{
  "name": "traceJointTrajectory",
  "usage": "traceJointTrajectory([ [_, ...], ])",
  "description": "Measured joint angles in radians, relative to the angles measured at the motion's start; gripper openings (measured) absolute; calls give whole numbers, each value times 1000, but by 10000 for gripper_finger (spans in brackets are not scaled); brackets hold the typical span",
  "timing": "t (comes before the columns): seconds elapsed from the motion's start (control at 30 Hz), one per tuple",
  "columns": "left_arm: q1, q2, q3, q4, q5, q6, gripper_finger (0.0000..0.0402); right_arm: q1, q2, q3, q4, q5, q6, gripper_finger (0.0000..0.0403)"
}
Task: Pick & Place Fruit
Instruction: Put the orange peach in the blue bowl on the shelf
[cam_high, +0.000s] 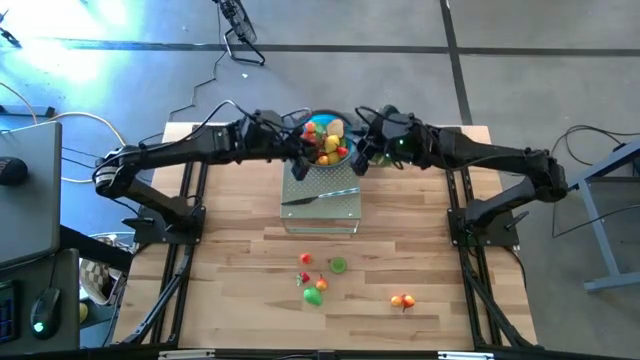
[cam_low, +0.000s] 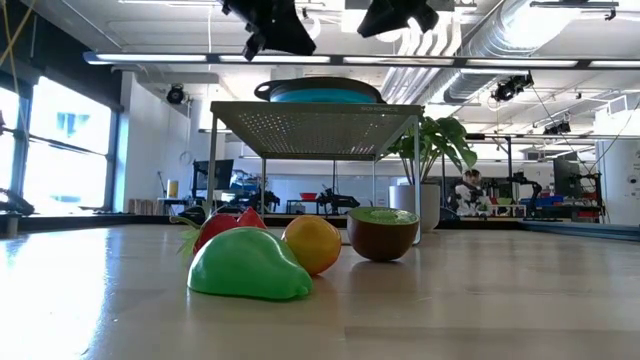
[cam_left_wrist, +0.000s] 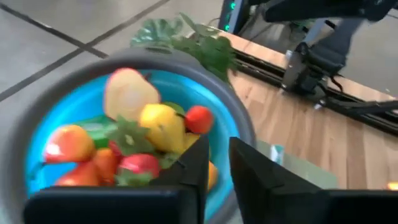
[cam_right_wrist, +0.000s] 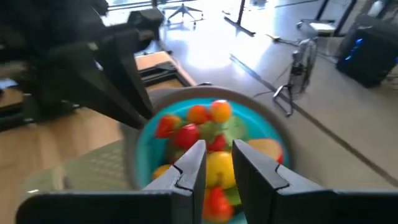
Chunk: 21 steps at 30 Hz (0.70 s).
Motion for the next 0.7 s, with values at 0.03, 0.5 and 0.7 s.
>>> traceJointTrajectory([
  [0.03, -11, -8, -15, 7, 0, -1, 49, 12, 0, 0, -4, 1, 15, 71],
  [0.5, -212, -276, -256, 124, -130, -56, 2, 158, 0, 0, -123, -3, 228, 71],
  [0.7, -320, -348, -290, 78, -236, -95, 1, 243, 0, 0, -225, -54, 386, 71],
])
